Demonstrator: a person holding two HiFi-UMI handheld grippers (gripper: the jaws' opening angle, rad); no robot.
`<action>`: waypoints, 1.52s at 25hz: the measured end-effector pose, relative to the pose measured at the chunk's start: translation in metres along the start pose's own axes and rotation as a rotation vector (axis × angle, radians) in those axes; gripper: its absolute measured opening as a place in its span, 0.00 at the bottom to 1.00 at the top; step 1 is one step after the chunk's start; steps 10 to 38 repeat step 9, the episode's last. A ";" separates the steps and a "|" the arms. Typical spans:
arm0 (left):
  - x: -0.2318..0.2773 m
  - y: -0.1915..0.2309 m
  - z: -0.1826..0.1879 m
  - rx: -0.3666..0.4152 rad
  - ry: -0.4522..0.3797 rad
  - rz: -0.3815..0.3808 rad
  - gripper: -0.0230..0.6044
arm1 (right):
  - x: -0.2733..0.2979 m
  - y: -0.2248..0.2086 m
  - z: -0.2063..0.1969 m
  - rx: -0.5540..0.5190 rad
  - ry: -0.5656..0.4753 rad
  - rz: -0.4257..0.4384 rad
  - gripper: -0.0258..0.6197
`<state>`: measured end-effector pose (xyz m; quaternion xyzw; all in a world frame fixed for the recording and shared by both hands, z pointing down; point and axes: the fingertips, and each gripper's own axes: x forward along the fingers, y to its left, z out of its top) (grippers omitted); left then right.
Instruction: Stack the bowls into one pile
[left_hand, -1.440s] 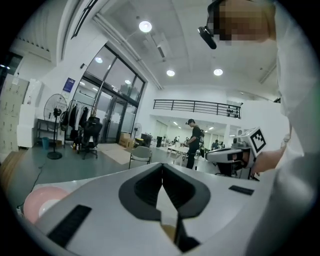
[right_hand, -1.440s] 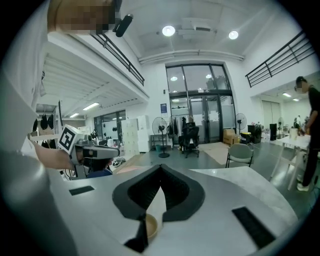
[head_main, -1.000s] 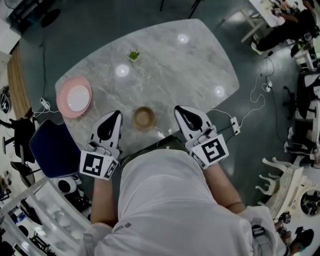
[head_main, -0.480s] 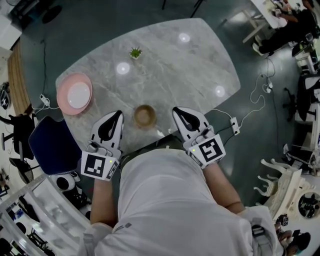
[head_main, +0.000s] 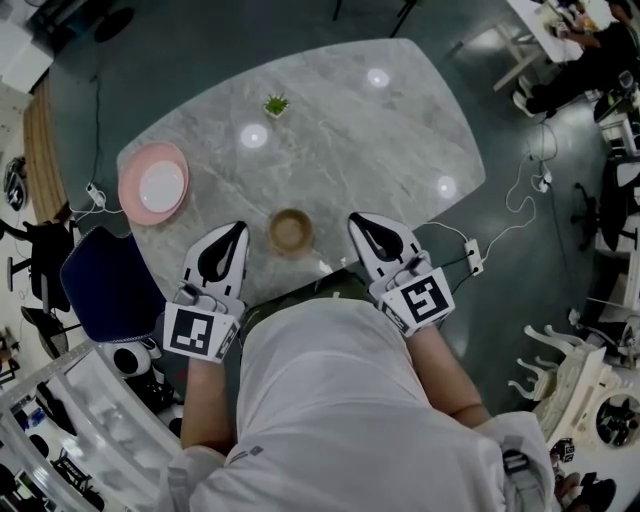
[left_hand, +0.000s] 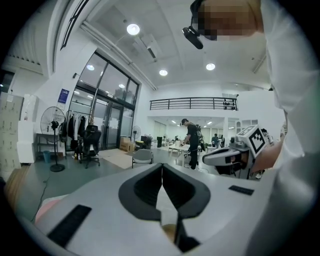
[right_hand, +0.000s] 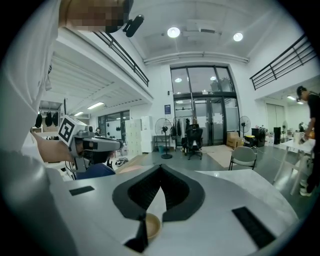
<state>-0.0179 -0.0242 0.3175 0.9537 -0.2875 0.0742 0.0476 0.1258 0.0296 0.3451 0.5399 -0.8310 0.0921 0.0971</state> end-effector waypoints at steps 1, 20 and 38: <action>0.000 -0.001 0.000 0.005 0.004 0.000 0.04 | -0.001 -0.001 0.000 0.004 -0.003 0.000 0.05; 0.008 -0.005 -0.003 0.004 0.033 0.007 0.04 | -0.008 -0.007 -0.006 0.017 -0.005 -0.004 0.05; 0.008 -0.005 -0.003 0.004 0.033 0.007 0.04 | -0.008 -0.007 -0.006 0.017 -0.005 -0.004 0.05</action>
